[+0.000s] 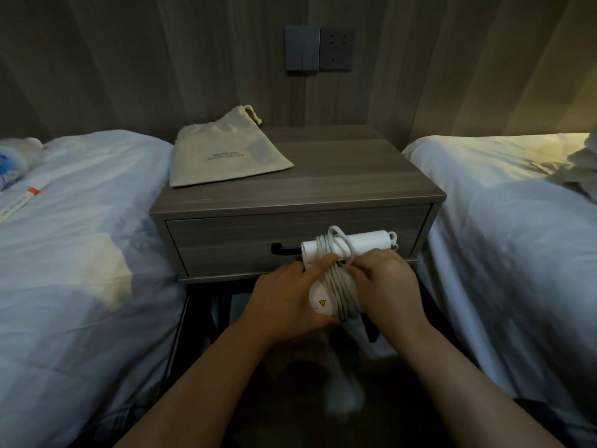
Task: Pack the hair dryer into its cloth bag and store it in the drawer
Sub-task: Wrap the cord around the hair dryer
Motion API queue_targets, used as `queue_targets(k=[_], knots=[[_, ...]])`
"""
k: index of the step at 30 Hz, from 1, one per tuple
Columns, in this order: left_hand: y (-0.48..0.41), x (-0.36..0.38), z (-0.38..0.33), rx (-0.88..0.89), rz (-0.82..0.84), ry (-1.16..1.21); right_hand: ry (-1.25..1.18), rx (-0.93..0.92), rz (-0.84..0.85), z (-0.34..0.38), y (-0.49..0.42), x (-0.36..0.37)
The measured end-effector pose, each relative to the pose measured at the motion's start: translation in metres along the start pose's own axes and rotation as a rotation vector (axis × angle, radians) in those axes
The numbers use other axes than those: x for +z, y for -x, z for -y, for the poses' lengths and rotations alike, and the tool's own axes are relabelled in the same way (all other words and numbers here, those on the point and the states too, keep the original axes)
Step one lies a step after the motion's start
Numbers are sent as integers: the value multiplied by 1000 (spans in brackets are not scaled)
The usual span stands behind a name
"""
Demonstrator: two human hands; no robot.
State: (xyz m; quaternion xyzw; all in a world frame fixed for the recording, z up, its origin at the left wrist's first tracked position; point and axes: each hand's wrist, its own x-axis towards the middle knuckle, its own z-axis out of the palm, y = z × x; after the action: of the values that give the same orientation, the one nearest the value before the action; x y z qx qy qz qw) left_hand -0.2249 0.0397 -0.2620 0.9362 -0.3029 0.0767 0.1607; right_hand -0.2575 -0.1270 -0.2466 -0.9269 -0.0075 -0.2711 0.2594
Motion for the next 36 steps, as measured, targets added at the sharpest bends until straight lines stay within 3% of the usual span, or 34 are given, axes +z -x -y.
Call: queue_targets(k=[4, 10, 13, 27, 32, 36], knots=[[-1, -5, 1, 6, -11, 40, 27, -13, -29, 9, 5, 3], [-1, -7, 0, 50, 18, -5, -27, 188, -142, 2, -2, -7], [-1, -9, -1, 61, 12, -12, -190, 296, -202, 6, 0, -10], [-1, -22, -9, 114, -78, -64, 215, -162, -144, 1, -12, -24], [-2, -24, -7, 122, -79, -56, 167, -110, -220, 10, -8, -30], [-1, -23, -3, 129, -55, -80, -37, 25, -84, 17, -9, -34]])
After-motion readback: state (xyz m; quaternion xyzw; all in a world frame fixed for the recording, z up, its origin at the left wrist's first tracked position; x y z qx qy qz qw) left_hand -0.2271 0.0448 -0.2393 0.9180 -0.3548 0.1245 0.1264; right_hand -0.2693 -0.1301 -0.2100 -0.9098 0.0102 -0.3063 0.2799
